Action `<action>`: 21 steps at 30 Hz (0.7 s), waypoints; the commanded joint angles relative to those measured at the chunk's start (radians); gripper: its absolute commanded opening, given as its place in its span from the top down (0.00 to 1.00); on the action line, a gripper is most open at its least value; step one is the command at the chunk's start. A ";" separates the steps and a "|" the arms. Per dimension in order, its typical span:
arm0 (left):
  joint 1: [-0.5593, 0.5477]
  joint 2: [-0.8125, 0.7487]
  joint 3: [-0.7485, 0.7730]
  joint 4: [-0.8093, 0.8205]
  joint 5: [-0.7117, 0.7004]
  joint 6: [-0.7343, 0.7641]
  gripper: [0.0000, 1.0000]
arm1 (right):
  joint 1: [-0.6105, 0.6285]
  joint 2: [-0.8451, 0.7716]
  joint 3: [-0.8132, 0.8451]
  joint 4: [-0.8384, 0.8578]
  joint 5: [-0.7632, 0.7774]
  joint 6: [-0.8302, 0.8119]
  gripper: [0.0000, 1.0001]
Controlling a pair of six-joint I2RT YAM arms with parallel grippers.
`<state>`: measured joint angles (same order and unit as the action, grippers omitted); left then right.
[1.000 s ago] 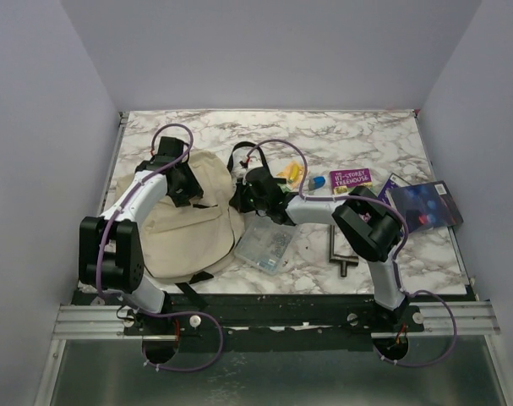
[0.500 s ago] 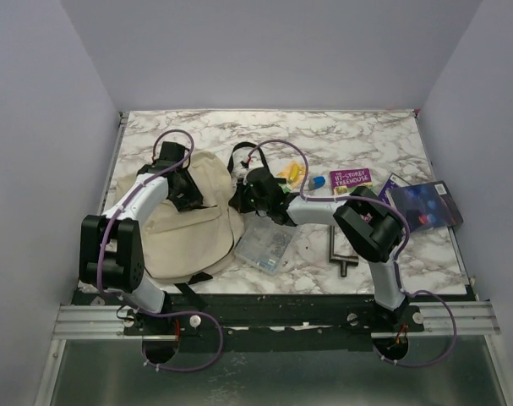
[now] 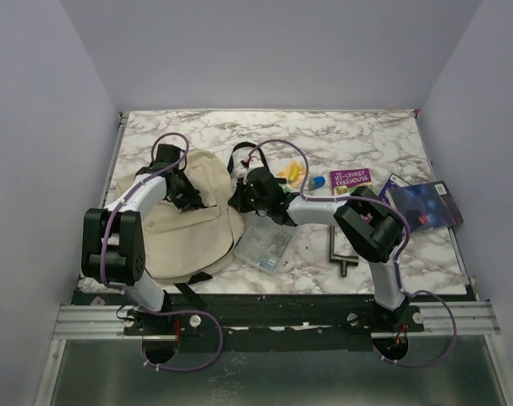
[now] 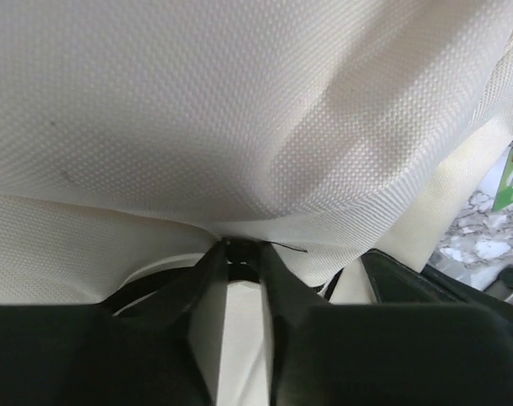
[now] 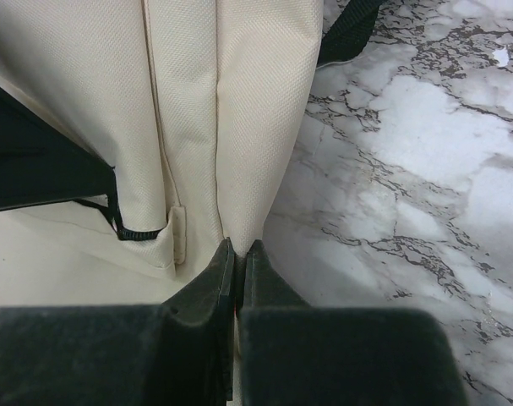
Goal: Pack the student bag
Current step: Unzip the student bag at the center of the board.
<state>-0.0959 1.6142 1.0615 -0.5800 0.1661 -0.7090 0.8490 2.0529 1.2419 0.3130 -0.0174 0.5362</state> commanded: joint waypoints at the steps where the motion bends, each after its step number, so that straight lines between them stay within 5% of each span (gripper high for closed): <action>1: 0.016 -0.009 -0.031 0.071 0.072 -0.016 0.83 | 0.002 -0.045 0.000 0.066 -0.029 0.023 1.00; 5: 0.017 -0.058 -0.042 0.078 0.034 -0.001 0.99 | 0.003 -0.047 -0.029 0.101 -0.013 0.053 1.00; 21: 0.067 -0.411 -0.183 -0.102 -0.397 -0.068 1.00 | -0.013 -0.082 -0.116 0.119 0.292 0.330 1.00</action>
<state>-0.0731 1.2804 0.9131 -0.5873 -0.0257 -0.7334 0.8536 2.0098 1.1507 0.3912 0.1280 0.7841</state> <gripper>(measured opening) 0.011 0.025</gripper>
